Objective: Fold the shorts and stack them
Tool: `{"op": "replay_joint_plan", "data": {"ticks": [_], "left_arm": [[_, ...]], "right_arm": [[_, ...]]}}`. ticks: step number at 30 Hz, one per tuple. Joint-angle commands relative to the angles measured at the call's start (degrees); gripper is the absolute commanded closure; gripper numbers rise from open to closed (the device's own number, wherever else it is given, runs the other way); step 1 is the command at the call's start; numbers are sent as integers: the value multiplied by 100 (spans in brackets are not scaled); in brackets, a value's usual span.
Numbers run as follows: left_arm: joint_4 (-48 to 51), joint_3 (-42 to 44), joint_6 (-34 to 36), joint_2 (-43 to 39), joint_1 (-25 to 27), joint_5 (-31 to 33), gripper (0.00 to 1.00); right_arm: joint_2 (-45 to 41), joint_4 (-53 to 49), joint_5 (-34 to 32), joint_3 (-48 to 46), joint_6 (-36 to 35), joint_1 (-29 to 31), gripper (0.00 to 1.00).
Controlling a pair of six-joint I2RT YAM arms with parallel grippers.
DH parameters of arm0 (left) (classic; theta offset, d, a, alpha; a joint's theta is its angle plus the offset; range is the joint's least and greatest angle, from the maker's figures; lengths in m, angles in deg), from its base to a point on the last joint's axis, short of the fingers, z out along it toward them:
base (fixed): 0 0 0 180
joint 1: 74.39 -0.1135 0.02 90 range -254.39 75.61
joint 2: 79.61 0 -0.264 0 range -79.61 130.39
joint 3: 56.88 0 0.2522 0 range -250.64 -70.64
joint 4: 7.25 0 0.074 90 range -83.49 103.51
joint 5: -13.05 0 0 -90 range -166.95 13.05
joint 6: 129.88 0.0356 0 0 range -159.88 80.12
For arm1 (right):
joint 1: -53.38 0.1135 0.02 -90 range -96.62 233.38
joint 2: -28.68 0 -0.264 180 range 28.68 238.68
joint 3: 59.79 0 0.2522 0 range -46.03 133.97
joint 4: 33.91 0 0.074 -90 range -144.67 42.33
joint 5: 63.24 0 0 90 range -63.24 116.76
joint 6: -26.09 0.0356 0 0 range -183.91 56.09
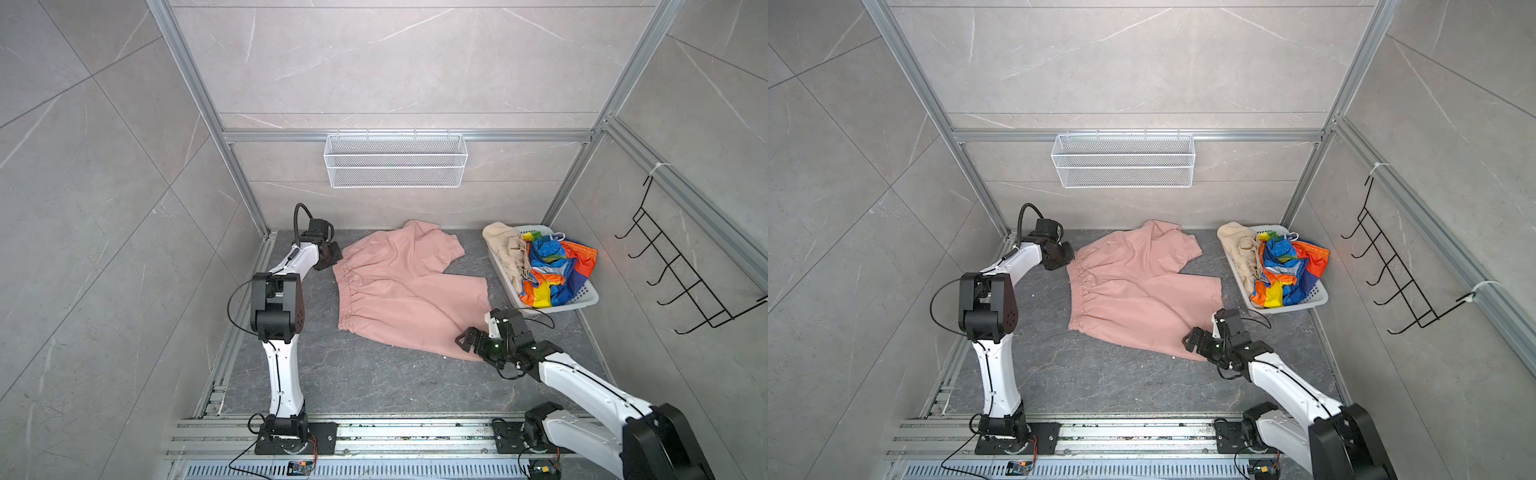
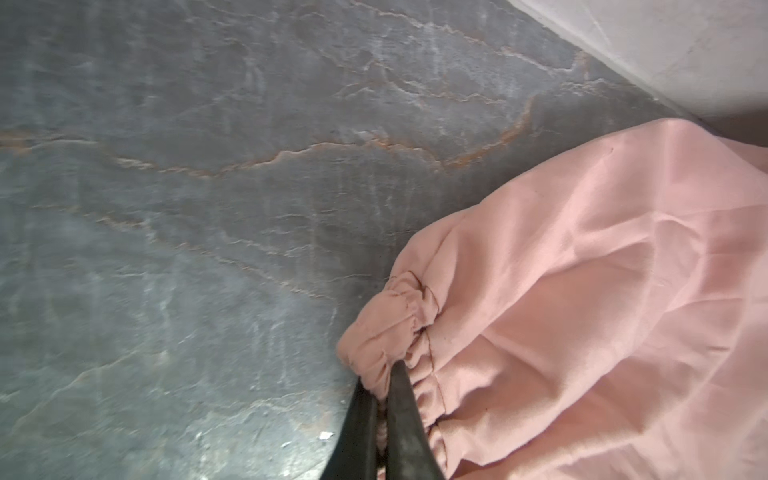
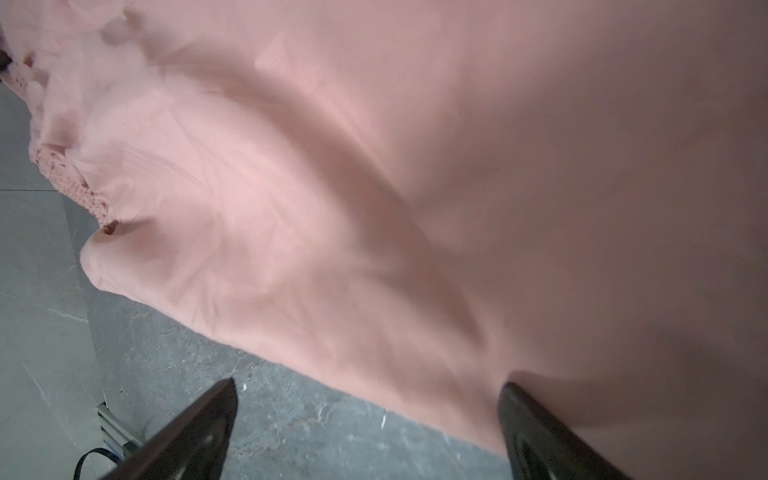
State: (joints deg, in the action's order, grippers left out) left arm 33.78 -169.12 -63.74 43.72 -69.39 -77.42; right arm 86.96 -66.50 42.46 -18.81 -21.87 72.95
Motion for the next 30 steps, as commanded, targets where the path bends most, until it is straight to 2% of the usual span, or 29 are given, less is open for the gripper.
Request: {"op": "replay_joint_plan", "data": {"ticks": [1,3,6,11,15,19,25,30], "left_arm": [[-55,243,116,-381,-76,279,100],[-153,358,89,-379,-78,163,100],[-109,362,17,-320,-78,46,100],[-31,342,-99,-256,-78,-197,100],[30,401,-193,-254,-77,-339,100],[-149,535,-381,-221,-78,-566,100],[-143,496,-457,-141,-77,-674,100],[-177,581,-476,-225,-78,-688,100]], "right_arm": [[-65,-1087,-687,1329,-295,7,1],[754,-1341,-987,2352,-677,-7,1],[2341,-1479,-1025,3854,-1045,-32,1],[4752,-1615,-1098,6240,-1196,-243,1],[6160,-1882,-1093,7804,-1151,-474,1],[7150,-2107,-1225,8862,-1073,-653,6],[8332,-2287,-1187,9944,-816,-760,19],[8920,-2355,-1162,10587,-635,-753,37]]}}
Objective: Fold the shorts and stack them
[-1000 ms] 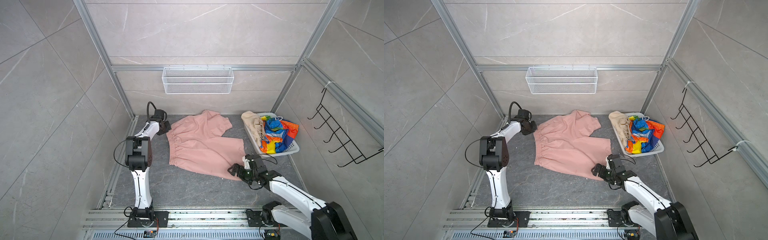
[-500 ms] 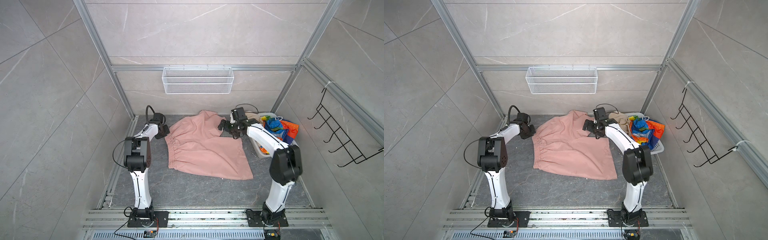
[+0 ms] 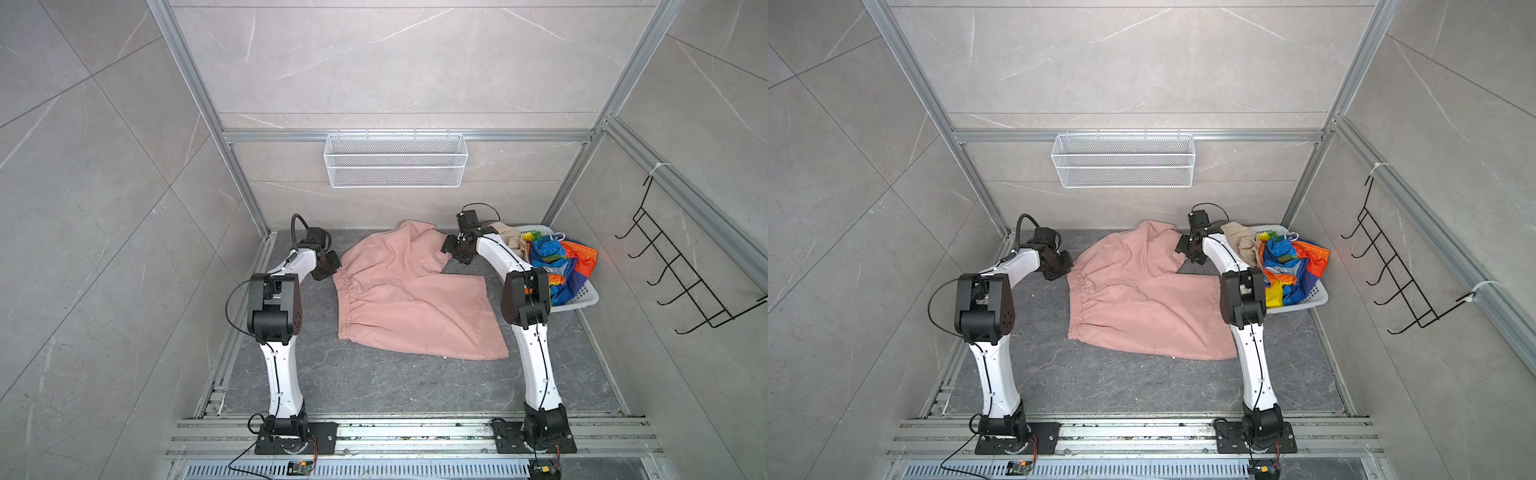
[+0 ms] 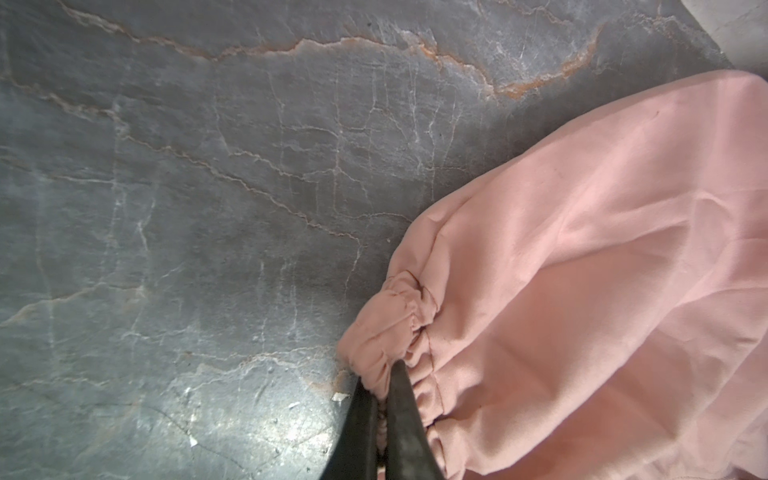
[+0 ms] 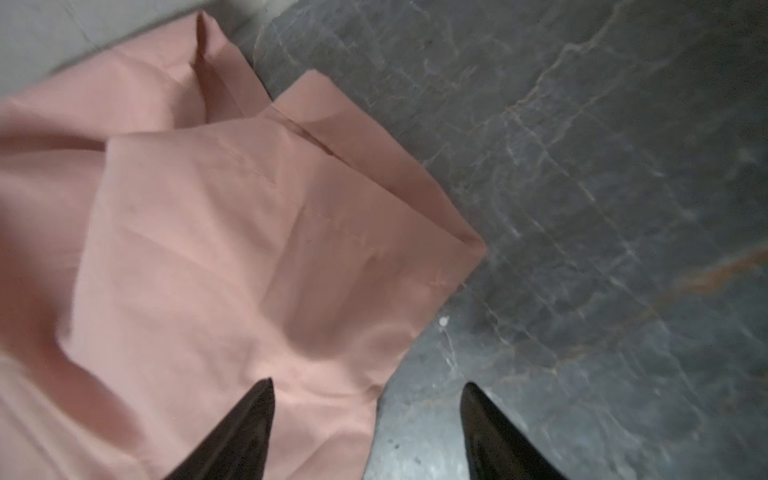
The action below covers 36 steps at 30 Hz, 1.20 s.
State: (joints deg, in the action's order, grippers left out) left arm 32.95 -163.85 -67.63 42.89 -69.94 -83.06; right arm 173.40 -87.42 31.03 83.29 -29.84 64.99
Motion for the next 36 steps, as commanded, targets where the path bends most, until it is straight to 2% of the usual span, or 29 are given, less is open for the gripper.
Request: {"op": "replay_joint_plan", "data": {"ticks": [1,4,6,7,9,11,19,22,25,26,28,31,33,36], "left_arm": [[-110,66,-102,-170,-27,-119,100],[-112,44,-113,-186,-23,-160,100],[-93,22,-109,-167,-26,-158,100],[-51,-2,-109,-153,-23,-150,100],[60,-78,-89,-116,-23,-77,100],[137,-134,-41,-94,-23,-9,100],[542,-189,235,-108,-187,336,100],[611,-234,384,-101,-199,426,100],[705,-304,518,-82,-186,324,100],[692,-308,562,-84,-174,285,100],[683,-304,621,-68,-133,287,100],[565,-369,611,40,-103,205,100],[620,-511,595,145,-102,130,100],[717,-660,596,213,-102,136,100]], "right_arm": [[454,-355,-53,549,188,46,43],[680,-559,-157,864,223,77,64],[628,-552,-233,761,200,86,78],[566,-516,-234,645,182,81,82],[179,-298,-234,-26,51,85,93],[-459,192,-263,-1106,20,86,99],[-3169,2242,-168,-6045,507,155,100],[-4001,2672,-311,-7488,774,423,100],[-4724,2717,-451,-8325,949,710,100],[-4937,2591,-454,-8400,969,712,97],[-5438,2091,-651,-8179,834,714,82],[-5745,1376,-1120,-7195,446,698,56],[-5411,1017,-1211,-6322,137,588,41],[-4451,733,-872,-5079,-148,384,22]]}}
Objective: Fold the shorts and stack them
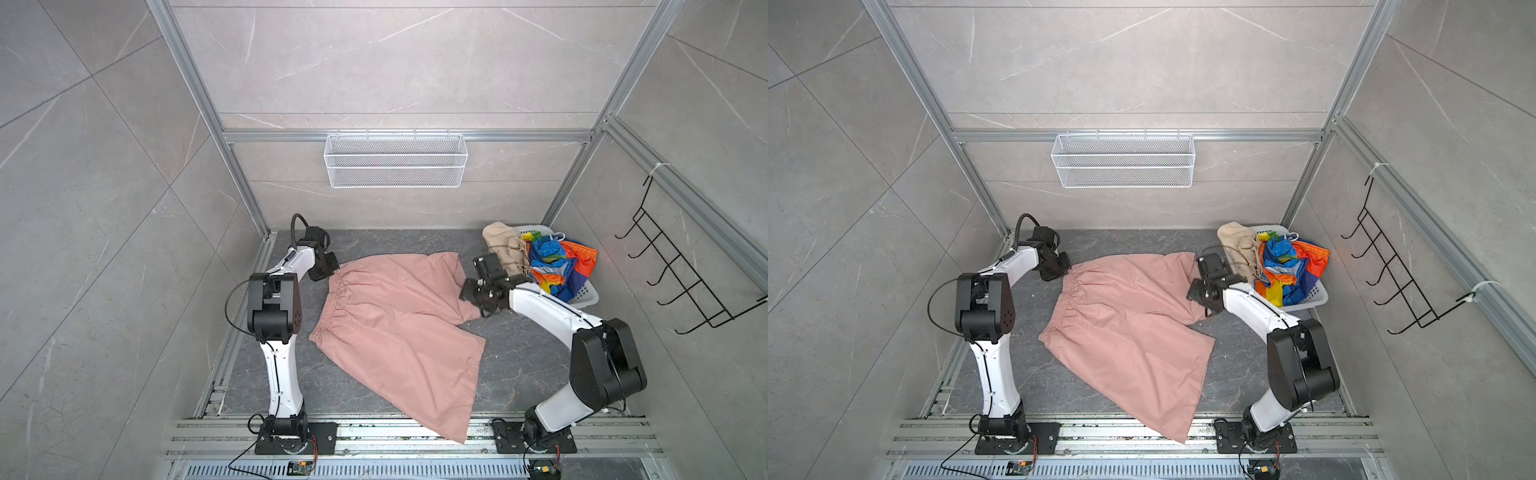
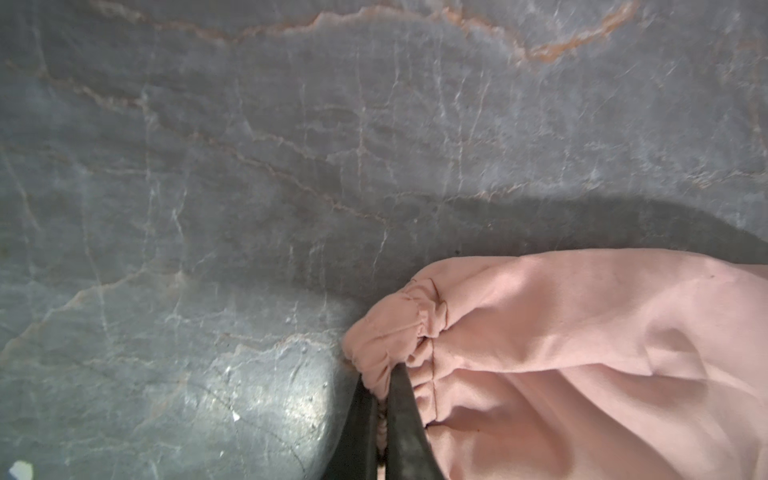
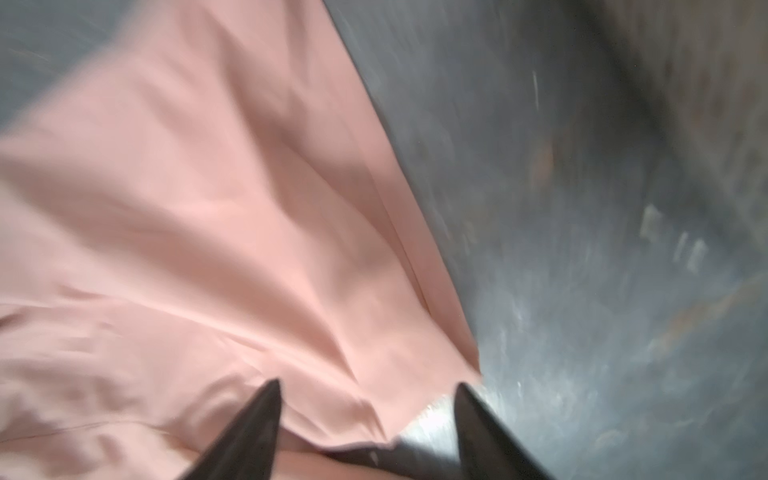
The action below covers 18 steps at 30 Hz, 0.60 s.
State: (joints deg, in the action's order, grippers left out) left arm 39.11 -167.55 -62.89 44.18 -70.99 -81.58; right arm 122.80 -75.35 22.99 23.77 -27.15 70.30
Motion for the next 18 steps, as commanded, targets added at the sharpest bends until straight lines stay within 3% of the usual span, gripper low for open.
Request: {"op": "replay_joint_plan", "data": {"ticks": [1,4,10,18], "left_arm": [[119,-303,122,68,2,-13,100],[147,-241,122,-14,-6,-85,100],[31,6,65,-56,-10,-333,100],[141,40,230,-214,-48,-311,100]], "right_arm": [[1025,-499,51,1227,-432,-193,18],[2000,-612,263,2278,-482,-242,11],[3731,-1140,335,4433,-631,-291,11],[5437,-1945,499,6735,-659,-541,22]]}}
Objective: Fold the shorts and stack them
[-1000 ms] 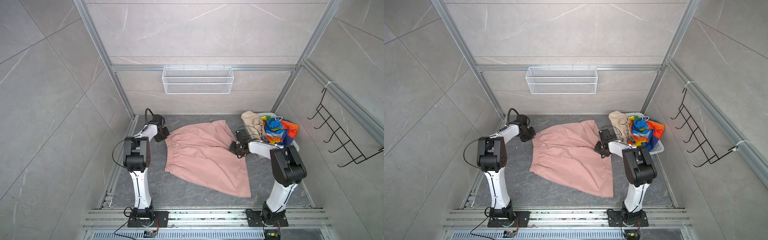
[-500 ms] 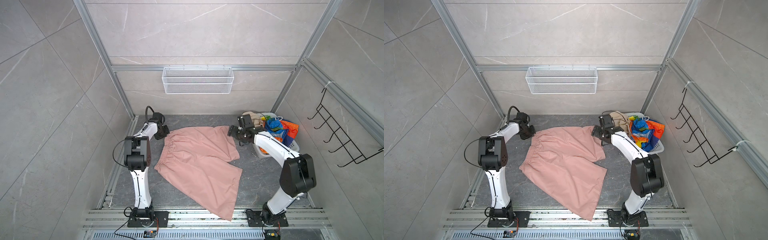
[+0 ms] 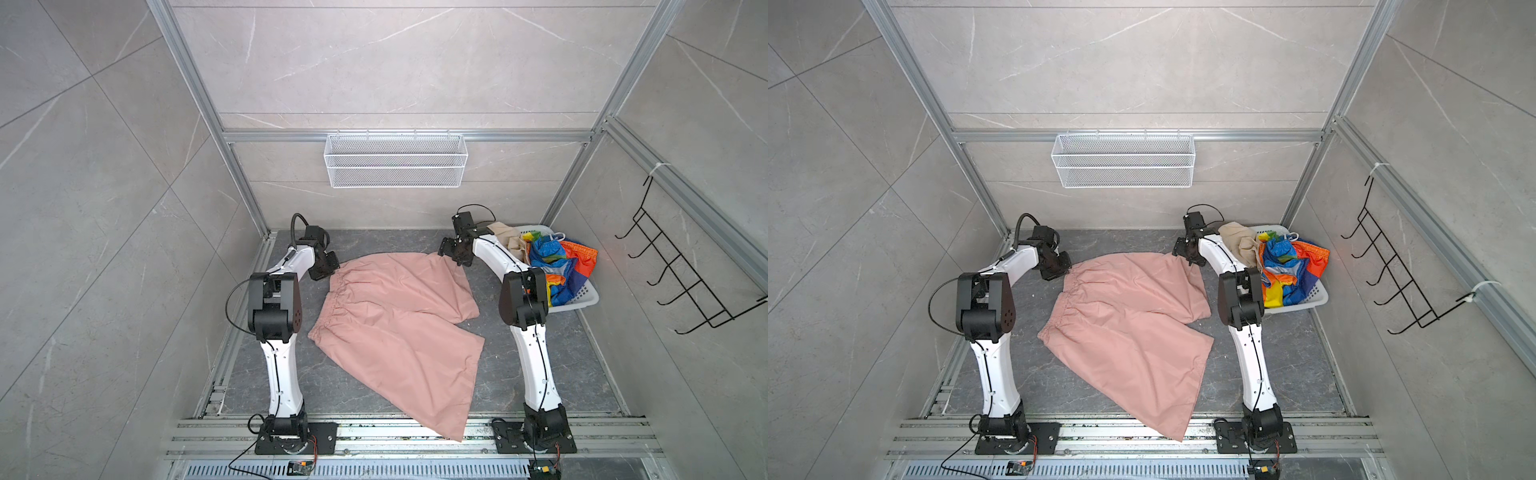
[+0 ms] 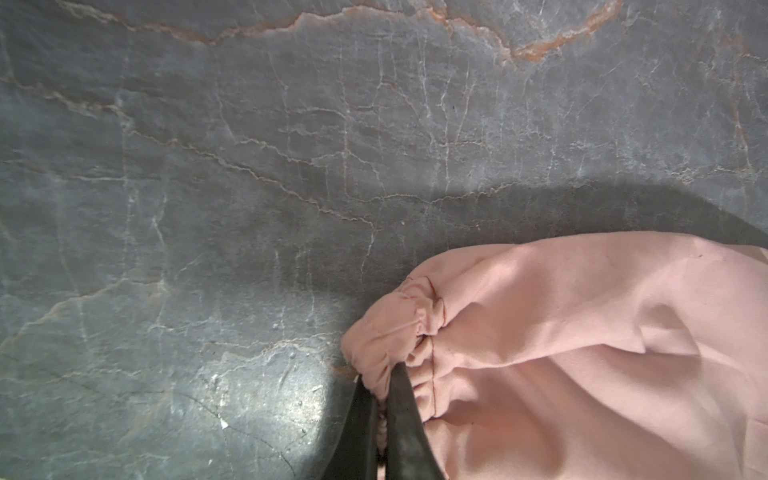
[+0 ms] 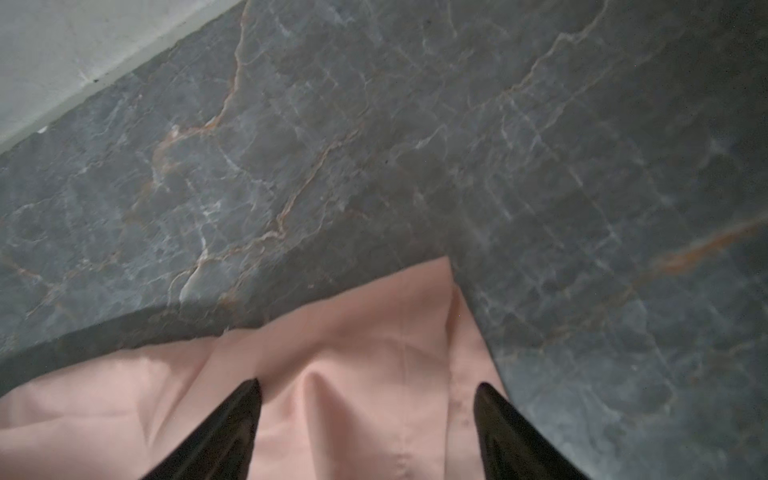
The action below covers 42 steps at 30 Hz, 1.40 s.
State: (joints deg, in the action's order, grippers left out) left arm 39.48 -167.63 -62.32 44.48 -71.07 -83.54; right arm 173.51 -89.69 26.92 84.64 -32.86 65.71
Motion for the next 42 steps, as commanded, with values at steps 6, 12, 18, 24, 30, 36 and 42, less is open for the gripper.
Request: {"op": "replay_joint_plan", "data": {"ticks": [6,12,18,24,30,36,42], "left_arm": [[49,49,139,-153,-157,-323,100],[-56,173,38,-146,-261,-418,100],[-143,34,-480,-25,-510,-793,100],[-347,-527,-989,46,-821,-1296,100],[-278,-1453,-1233,191,-923,-1561,100],[-916,-953,-1495,-445,-1098,-1705,100],[-1948,776,-1681,-1547,-1415,-1557,100]], "right_arm": [[1460,-1109,182,2306,4,-78,51],[1464,-1029,137,2225,20,-76,89],[1112,-1235,168,2551,-44,-224,100],[447,-1271,423,2946,-40,-503,100],[-203,-1726,735,3435,-136,-584,100],[-1552,-2132,648,2167,-629,-270,100],[-4279,-213,658,-2528,-449,316,100]]}}
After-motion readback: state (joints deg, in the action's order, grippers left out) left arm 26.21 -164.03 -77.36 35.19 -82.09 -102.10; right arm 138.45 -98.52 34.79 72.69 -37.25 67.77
